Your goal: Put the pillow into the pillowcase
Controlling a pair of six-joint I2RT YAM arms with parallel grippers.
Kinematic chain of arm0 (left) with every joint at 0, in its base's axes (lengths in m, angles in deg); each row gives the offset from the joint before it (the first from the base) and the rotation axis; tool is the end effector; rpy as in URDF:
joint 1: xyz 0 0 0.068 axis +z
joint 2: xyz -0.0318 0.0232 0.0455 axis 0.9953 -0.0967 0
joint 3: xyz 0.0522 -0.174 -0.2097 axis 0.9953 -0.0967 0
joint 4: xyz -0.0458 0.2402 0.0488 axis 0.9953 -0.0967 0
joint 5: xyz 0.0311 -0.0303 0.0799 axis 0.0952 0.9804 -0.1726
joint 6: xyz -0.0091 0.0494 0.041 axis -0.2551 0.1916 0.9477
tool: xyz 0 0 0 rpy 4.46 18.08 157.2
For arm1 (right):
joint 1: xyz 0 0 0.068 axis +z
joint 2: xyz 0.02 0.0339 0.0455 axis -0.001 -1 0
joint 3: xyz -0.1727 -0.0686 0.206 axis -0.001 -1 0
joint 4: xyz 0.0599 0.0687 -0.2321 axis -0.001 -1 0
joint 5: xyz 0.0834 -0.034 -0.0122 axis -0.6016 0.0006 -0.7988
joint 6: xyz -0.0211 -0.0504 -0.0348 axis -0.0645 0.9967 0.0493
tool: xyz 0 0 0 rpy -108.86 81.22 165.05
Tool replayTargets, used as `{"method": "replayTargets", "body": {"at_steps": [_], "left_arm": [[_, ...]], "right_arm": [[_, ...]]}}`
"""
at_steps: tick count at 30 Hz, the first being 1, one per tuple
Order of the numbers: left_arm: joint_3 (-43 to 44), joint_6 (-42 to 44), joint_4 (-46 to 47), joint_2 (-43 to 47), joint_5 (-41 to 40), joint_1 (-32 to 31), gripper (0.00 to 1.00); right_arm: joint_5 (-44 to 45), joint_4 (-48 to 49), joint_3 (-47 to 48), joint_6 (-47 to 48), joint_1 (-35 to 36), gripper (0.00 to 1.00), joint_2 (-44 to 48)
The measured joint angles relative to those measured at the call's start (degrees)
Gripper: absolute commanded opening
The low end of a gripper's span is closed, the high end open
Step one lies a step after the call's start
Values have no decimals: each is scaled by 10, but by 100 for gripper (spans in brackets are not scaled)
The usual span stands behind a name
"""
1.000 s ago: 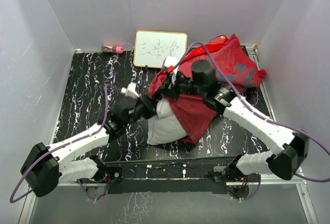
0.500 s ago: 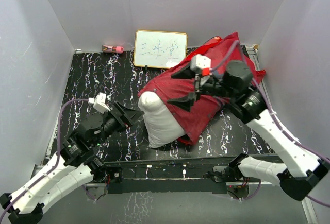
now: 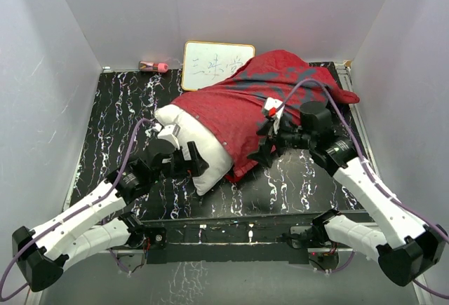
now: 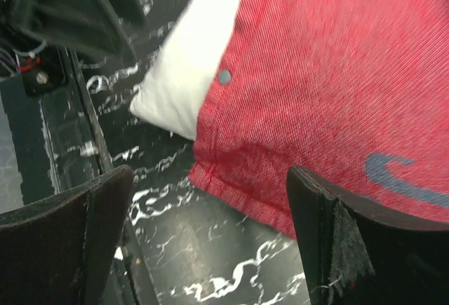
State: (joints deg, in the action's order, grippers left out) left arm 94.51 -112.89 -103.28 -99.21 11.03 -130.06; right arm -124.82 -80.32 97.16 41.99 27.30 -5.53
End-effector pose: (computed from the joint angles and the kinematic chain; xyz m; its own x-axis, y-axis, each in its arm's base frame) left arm 0.1344 -0.1312 0.2842 -0.6865 -0.2562 -0.6805 0.2689 0.7800 -0.5650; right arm 0.1632 0.1202 0.3526 -0.1745 -0.2911 -0.9406 -0.9289 0.3657 0.0591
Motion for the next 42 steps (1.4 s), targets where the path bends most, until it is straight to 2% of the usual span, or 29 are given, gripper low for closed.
{"method": "replayTargets", "body": {"at_steps": [4, 10, 15, 17, 18, 19, 21, 22, 23, 25, 28, 32, 35, 39, 41, 42], "left_arm": [[-18, -54, -14, 35, -57, 0, 97], [-120, -162, 32, 146, -81, 0, 97], [-181, -208, 120, 108, -73, 0, 95], [-188, -217, 161, 63, -63, 2, 90], [-189, -220, 181, 36, -57, 5, 84], [-189, -222, 198, 14, -49, 8, 75], [-190, -227, 234, -29, -30, 17, 52], [-191, -228, 248, -43, -21, 22, 42], [-191, -229, 264, -57, -12, 28, 32], [-196, -229, 295, -75, 12, 38, 19], [-205, -226, 335, -80, 35, 45, 8], [-224, -211, 407, -87, 64, 51, 5], [-205, -189, 466, -124, 101, 54, 4], [-134, -168, 512, -185, 178, 56, 6], [-114, -163, 538, -201, 210, 50, 14], [-112, -162, 547, -203, 217, 48, 24]], "right_arm": [[31, -28, -38, 1, 3, 91, -27], [97, -9, -40, 13, 49, 91, -75], [154, 24, -38, 21, 99, 89, -137], [176, 34, -33, 21, 111, 85, -161], [184, 40, -29, 20, 113, 78, -171], [191, 46, -25, 19, 114, 67, -183], [202, 58, -20, 17, 114, 29, -201], [205, 62, -18, 20, 114, 15, -207], [206, 64, -16, 18, 114, 9, -212], [199, 60, -11, 11, 111, 8, -214], [148, 34, 17, 19, 109, 8, -214], [23, 8, 100, 20, 123, 8, -210], [-21, -2, 181, 9, 189, 8, -218], [-52, -14, 260, 2, 262, 8, -257], [-40, -18, 253, 1, 264, 8, -263], [-35, -13, 238, -3, 255, 8, -263]]}}
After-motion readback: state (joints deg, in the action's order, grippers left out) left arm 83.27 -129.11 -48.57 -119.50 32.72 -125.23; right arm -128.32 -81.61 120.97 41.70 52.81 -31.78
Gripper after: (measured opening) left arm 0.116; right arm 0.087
